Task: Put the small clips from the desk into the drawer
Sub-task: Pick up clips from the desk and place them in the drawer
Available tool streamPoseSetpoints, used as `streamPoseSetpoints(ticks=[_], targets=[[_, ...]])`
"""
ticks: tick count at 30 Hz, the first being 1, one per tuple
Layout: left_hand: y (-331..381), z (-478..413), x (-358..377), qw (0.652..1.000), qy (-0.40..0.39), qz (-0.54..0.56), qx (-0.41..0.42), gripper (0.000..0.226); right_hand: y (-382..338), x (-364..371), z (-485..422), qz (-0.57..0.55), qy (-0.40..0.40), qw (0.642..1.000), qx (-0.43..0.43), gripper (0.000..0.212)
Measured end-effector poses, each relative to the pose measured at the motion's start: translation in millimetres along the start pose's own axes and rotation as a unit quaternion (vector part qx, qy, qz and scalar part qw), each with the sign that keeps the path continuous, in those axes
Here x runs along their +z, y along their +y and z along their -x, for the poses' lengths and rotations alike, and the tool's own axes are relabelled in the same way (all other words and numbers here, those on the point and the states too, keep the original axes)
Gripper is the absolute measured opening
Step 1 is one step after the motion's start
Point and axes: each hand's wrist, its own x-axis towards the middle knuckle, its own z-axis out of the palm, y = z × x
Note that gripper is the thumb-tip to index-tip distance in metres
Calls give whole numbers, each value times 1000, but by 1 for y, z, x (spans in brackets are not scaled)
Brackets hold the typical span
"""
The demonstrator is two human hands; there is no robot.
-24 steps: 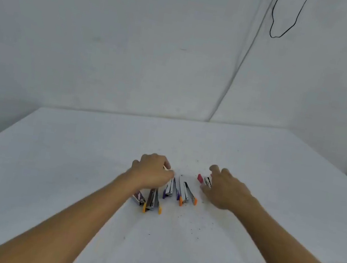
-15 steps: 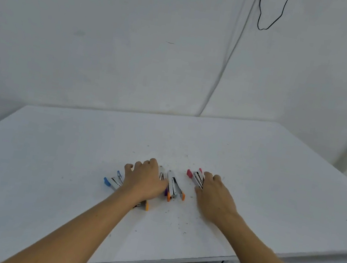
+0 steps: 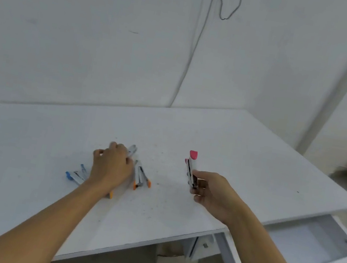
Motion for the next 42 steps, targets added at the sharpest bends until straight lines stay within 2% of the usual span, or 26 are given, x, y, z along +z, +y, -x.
streamPoseSetpoints(ticks=[2,5,7,9,12,16,18,20,24,30,32,36,38,40,42], targets=[[13,0,-8,995,30,98,10,27,-3,-19,12,-46,-1,999,-17,14],[56,9,-23,962,49,267,27,20,-5,-44,29,-60,11,997,-52,15],[96,24,-32,917,-12,398,3,16,-1,-60,39,-58,15,996,-73,17],[133,46,-38,858,-123,498,-12,19,4,-74,50,-41,27,995,-91,19],[179,86,-33,826,-277,489,40,22,17,-105,74,20,52,993,-105,22],[220,134,-7,809,-426,384,130,34,30,-159,114,155,115,976,-102,20],[237,153,11,812,-448,339,159,40,31,-184,130,238,163,954,-85,15],[250,164,28,829,-439,298,179,43,35,-204,137,324,204,922,-58,12],[275,170,58,847,-418,277,176,46,46,-225,133,508,259,821,-19,9],[303,155,96,874,-397,255,116,51,60,-219,91,643,333,690,-3,22],[307,150,107,872,-414,248,82,50,66,-216,77,658,330,676,23,21],[310,146,124,867,-428,250,42,27,74,-218,58,656,314,683,67,12],[311,147,127,865,-419,274,24,32,77,-219,52,653,316,683,78,19],[312,148,129,864,-404,300,16,38,80,-220,49,647,325,685,77,16],[309,147,130,865,-389,317,24,34,82,-222,49,629,335,699,64,19]])
